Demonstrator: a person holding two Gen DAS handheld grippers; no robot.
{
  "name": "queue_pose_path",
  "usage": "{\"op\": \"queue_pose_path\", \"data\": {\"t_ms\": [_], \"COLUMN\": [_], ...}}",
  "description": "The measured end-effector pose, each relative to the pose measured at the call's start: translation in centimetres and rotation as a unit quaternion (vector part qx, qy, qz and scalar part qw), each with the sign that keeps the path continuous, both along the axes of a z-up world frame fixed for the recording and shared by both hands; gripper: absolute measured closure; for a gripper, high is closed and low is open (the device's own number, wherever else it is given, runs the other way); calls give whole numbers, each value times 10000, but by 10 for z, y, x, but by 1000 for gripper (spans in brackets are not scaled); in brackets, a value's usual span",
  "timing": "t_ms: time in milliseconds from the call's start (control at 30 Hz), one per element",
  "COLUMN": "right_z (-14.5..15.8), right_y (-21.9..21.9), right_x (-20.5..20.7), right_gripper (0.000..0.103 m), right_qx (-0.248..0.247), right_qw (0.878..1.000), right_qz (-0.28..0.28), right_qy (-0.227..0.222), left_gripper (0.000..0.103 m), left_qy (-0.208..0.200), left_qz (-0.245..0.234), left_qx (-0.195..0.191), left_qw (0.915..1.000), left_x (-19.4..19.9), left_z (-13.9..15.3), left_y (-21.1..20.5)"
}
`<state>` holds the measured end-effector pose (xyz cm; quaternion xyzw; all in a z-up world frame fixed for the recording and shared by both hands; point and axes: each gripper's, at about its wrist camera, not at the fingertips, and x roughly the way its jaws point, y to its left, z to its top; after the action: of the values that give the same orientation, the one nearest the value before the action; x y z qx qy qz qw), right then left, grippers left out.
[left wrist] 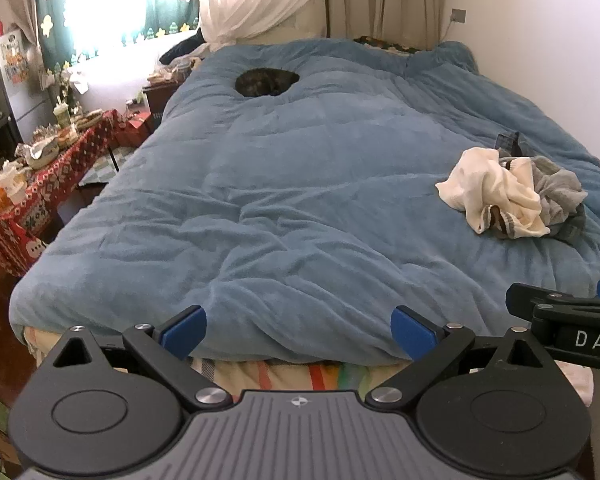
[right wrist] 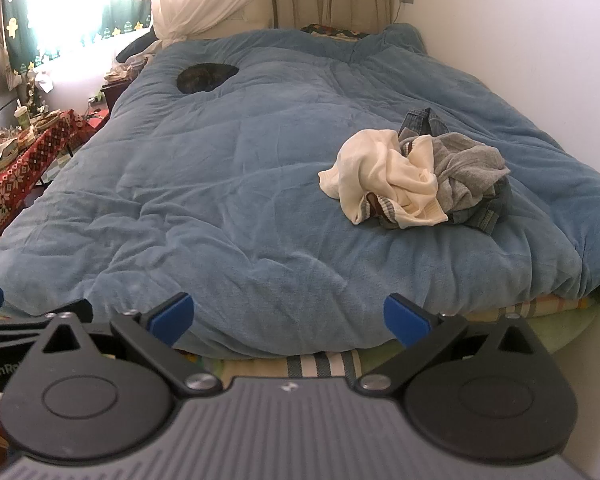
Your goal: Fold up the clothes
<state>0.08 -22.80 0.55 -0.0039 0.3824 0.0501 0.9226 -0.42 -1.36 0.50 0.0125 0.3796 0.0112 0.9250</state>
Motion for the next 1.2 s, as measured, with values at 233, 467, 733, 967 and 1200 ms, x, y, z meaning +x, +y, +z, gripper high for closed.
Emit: {"op": "queue_pose_path", "data": {"t_ms": [233,467,733,967,1200], "right_z": [1,2,0,-1,-2], "right_y": [1,-1,-1,-1,-3], "right_x": [-1,0,0,1,2], "right_gripper": [1,1,1,1,1], "right_qx": [-16,19,47,51,97], "right_qw": [10000,10000,10000,10000,9999], "right_qz": [-22,-20,-44,-49,-81], "right_qy": [-6,-3,-12,7,12], "left_gripper": [3,3,3,3,3], "left_qy": [2,79,44,-78,-62], "left_qz": [21,-16,41,77,65], "left_qx": [91,-62,6,185,121], "left_qw": [10000,9999,10000,9998,9999], "left_x": [1,3,2,0,2], "left_z": [0,-2,-2,-2,-4], "left_y": [-2,1,0,-6,-5]}}
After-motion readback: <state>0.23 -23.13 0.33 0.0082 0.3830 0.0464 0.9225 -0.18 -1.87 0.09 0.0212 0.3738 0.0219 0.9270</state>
